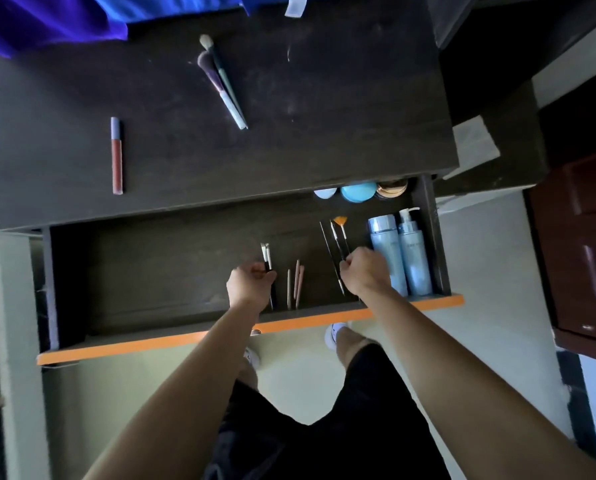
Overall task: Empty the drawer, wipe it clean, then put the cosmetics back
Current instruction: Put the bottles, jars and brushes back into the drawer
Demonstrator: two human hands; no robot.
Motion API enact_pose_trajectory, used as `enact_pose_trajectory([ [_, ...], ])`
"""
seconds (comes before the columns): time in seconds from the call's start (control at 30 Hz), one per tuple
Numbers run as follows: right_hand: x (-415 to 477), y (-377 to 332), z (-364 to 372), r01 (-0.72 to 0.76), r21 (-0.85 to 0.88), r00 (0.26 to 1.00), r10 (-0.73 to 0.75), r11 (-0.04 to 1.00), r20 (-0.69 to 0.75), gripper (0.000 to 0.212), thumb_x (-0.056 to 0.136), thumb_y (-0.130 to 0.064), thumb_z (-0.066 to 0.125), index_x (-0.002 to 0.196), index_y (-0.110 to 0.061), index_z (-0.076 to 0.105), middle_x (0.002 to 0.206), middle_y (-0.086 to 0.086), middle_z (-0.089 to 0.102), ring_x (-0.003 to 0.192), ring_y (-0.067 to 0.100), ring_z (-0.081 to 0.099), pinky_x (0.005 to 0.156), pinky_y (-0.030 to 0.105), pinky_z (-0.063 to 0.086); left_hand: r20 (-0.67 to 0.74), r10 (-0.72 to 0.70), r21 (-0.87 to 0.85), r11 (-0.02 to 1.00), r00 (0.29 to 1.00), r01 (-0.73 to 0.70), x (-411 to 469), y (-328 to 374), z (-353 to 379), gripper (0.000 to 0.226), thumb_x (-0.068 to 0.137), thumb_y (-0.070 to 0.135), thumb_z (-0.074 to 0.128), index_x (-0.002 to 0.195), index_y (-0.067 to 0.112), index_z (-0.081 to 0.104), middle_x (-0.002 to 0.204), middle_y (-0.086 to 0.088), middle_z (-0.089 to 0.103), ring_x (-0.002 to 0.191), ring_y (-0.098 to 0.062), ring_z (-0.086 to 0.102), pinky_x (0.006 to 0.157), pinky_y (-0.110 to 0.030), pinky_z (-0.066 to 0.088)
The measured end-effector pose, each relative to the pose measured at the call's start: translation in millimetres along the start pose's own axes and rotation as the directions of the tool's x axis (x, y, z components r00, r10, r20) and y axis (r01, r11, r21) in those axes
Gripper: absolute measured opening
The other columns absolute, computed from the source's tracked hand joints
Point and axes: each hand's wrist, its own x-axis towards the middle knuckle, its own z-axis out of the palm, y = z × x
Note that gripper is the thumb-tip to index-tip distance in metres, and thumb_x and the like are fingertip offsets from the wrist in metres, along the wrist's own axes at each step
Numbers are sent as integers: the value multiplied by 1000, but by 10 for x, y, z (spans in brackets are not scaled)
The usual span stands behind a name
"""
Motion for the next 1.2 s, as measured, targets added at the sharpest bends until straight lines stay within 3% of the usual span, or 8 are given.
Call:
enact_pose_trajectory([
  [0.13, -159, 59, 62, 42, 39, 990, -36, 998, -136, 35, 94, -35, 61, 121, -14, 57, 119, 7, 56, 105, 29, 61, 82, 38, 50, -35, -7, 109, 994, 999, 11, 5, -171, 33, 18, 85, 19, 70, 102, 13, 73, 97, -9, 74, 96, -30, 66, 73, -24, 41],
  [0.23, -269, 81, 184, 182, 107, 968, -159, 978, -193, 29, 93, -34, 62, 116, -18, 57, 109, 4, 58, 93, 26, 62, 71, 31, 44, -83, -11, 125, 992, 997, 22, 17, -283, 13, 19, 86, 19, 69, 103, 12, 71, 99, -10, 73, 99, -32, 65, 74, -26, 41],
  [0.33, -391, 30, 385, 251, 119, 960, -231, 961, -156, 26, 92, -41, 60, 111, -22, 58, 101, -2, 60, 87, 21, 63, 70, 33, 50, -101, -4, 143, 990, 995, 19, 55, -373, -22, 21, 85, 17, 69, 105, 13, 68, 100, -8, 72, 101, -30, 64, 79, -29, 45],
  [0.43, -482, -30, 501, 219, 64, 971, -211, 974, -108, 30, 93, -46, 56, 115, -25, 57, 107, -5, 61, 89, 16, 63, 68, 30, 50, -65, 7, 178, 984, 998, 5, 107, -472, -53, 29, 83, 16, 69, 111, 14, 65, 105, -6, 70, 106, -27, 61, 84, -31, 46],
  [0.57, -450, -11, 485, 126, 78, 992, -123, 989, -39, 39, 87, -48, 65, 118, -25, 58, 109, -3, 62, 93, 16, 62, 71, 30, 50, -14, 43, 232, 972, 999, -38, 131, -589, -75, 29, 83, 15, 67, 112, 15, 62, 110, -7, 66, 108, -27, 58, 85, -31, 44],
  [0.77, -479, -73, 498, 98, 58, 995, -98, 993, 1, 43, 80, -55, 71, 109, -25, 60, 97, -4, 62, 87, 14, 60, 65, 26, 42, -2, 56, 251, 967, 998, -54, 114, -748, -141, 29, 85, 17, 65, 114, 16, 61, 110, -8, 65, 107, -27, 58, 85, -33, 45],
  [1.0, -503, -144, 531, 87, 46, 996, -87, 995, -9, 17, 90, -28, 65, 100, -17, 73, 90, 1, 72, 72, 13, 57, 56, 21, 39, -13, 74, 250, 966, 997, -68, 123, -804, -144, 27, 85, 17, 66, 112, 15, 63, 108, -8, 66, 106, -28, 59, 85, -32, 45],
  [1.2, -398, 116, 400, -67, -15, 996, 66, 998, -65, 16, 91, -25, 64, 87, -15, 76, 71, -1, 62, 66, 17, 57, 50, 19, 35, 3, 79, 268, 960, 997, -77, 115, -792, -129, 24, 85, 19, 66, 109, 14, 62, 106, -9, 66, 104, -28, 59, 83, -33, 46],
])
